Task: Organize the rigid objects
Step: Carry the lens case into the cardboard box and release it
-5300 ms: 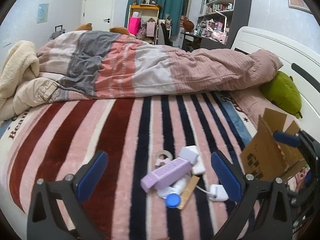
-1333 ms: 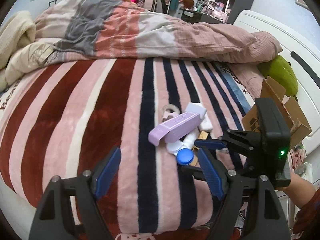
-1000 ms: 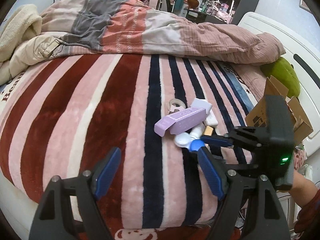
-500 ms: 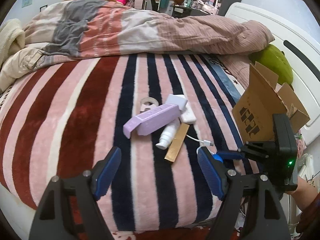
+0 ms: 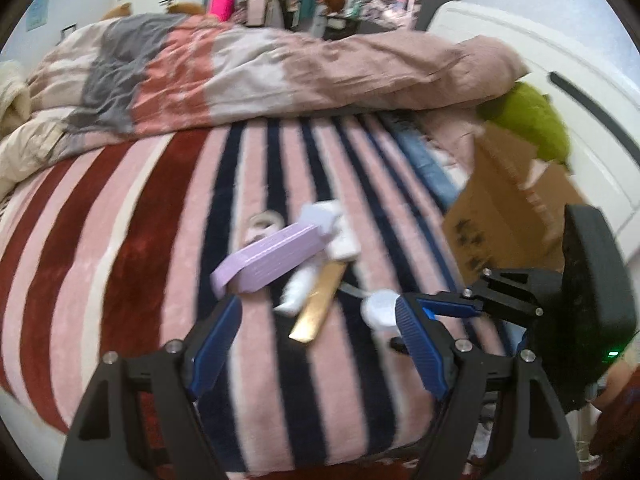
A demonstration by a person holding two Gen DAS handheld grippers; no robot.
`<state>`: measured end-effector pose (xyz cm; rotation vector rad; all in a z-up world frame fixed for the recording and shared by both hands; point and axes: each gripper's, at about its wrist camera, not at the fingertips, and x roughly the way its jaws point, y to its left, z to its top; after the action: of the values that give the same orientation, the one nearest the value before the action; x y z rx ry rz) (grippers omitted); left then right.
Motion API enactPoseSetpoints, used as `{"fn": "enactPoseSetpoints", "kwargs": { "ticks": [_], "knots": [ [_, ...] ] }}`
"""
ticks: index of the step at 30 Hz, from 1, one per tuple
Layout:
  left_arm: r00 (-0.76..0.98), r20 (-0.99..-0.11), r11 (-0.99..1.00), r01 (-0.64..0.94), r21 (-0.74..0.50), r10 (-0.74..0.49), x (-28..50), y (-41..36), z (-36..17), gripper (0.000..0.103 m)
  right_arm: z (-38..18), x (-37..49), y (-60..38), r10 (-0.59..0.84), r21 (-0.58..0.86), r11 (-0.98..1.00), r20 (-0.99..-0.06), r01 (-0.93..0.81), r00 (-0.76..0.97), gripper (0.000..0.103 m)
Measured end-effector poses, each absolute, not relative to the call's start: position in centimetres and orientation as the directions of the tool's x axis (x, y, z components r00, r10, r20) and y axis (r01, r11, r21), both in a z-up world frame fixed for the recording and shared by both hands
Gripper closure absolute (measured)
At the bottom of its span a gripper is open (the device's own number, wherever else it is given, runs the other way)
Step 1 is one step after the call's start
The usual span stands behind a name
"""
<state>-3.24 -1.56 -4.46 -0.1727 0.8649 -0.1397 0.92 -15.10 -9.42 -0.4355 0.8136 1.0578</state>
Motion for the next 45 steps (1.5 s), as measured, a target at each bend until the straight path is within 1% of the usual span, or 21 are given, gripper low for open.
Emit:
{"fn": "enactPoseSetpoints", "kwargs": {
  "ticks": [5,7,8,10,12,15,18,22,25,26,28,29,30,32,35,38,40,43,45],
  "knots": [
    [0.659,-0.661,0.931,0.198,-0.308,-0.359,-2.1,-3.8,-0.4,0.028,-2.7,1.0,-16.4,0.693,0.022,0.432,-0.648,-0.901,0.317,0.075],
    [0.650,-0.638,0.908,0.242,-0.342,-0.413,-1.1,-4.8,0.9,0.039,-0.7,1.5,-17.3,0.706,0.004,0.449,-0.614,-0.894,0.352,0.075],
    [0.642,-0.628,0.896,0.269,-0.353,-0.440,-0.4,-5.5,1.6,0.048,0.1,1.8,-17.8,0.709,-0.005,0.458,-0.601,-0.889,0.369,0.075],
    [0.626,-0.618,0.880,0.327,-0.346,-0.476,1.0,-7.3,2.8,0.056,1.2,2.5,-19.0,0.708,-0.017,0.479,-0.584,-0.878,0.397,0.075],
    [0.615,-0.615,0.869,0.366,-0.333,-0.494,2.2,-8.9,3.5,0.070,1.7,3.4,-20.1,0.690,-0.029,0.509,-0.584,-0.860,0.428,0.075],
    [0.579,-0.631,0.853,0.412,-0.319,-0.516,4.7,-12.1,3.8,0.072,1.7,5.2,-22.4,0.654,-0.016,0.565,-0.600,-0.825,0.460,0.075],
    [0.521,-0.648,0.823,0.455,-0.339,-0.555,7.3,-15.3,3.4,0.074,1.5,7.3,-25.3,0.608,0.017,0.632,-0.630,-0.775,0.483,0.075],
    [0.440,-0.697,0.801,0.492,-0.341,-0.567,10.1,-19.5,2.3,0.074,0.8,9.9,-28.6,0.549,0.070,0.699,-0.690,-0.711,0.472,0.075],
    [0.385,-0.740,0.799,0.498,-0.337,-0.552,11.7,-21.7,1.2,0.074,0.1,11.0,-30.1,0.506,0.087,0.730,-0.736,-0.678,0.451,0.075],
    [0.378,-0.750,0.804,0.493,-0.334,-0.543,11.9,-22.0,1.0,0.072,-0.2,11.4,-30.5,0.493,0.099,0.741,-0.752,-0.664,0.438,0.075],
    [0.381,-0.783,0.832,0.470,-0.295,-0.492,12.1,-22.3,0.6,0.061,-0.6,11.7,-31.5,0.479,0.135,0.760,-0.777,-0.635,0.408,0.073],
    [0.389,-0.785,0.840,0.460,-0.288,-0.482,11.9,-22.1,0.7,0.050,-0.8,11.9,-31.6,0.464,0.138,0.767,-0.793,-0.627,0.394,0.069],
    [0.406,-0.780,0.848,0.448,-0.284,-0.476,11.5,-21.5,1.0,0.044,-0.9,12.0,-31.7,0.454,0.138,0.773,-0.802,-0.620,0.389,0.061],
    [0.443,-0.763,0.858,0.433,-0.276,-0.470,10.4,-19.9,1.7,0.042,-0.5,11.6,-31.8,0.462,0.131,0.771,-0.789,-0.624,0.405,0.060],
    [0.523,-0.736,0.891,0.377,-0.252,-0.429,8.2,-16.3,3.2,0.033,0.9,10.2,-30.9,0.524,0.144,0.732,-0.743,-0.666,0.416,0.060],
    [0.583,-0.723,0.924,0.307,-0.226,-0.371,5.5,-12.4,4.1,0.033,2.6,8.1,-28.1,0.626,0.156,0.640,-0.673,-0.753,0.393,0.060],
    [0.618,-0.721,0.947,0.255,-0.193,-0.314,3.9,-9.8,4.3,0.032,3.1,6.5,-24.8,0.688,0.153,0.544,-0.644,-0.825,0.335,0.060],
    [0.646,-0.726,0.971,0.179,-0.158,-0.237,2.1,-6.1,3.6,0.030,2.1,4.2,-20.1,0.720,0.171,0.429,-0.658,-0.887,0.221,0.060],
    [0.651,-0.728,0.976,0.141,-0.164,-0.216,1.2,-4.1,2.8,0.028,0.9,3.4,-17.4,0.717,0.184,0.381,-0.677,-0.906,0.165,0.060]
  ]
}}
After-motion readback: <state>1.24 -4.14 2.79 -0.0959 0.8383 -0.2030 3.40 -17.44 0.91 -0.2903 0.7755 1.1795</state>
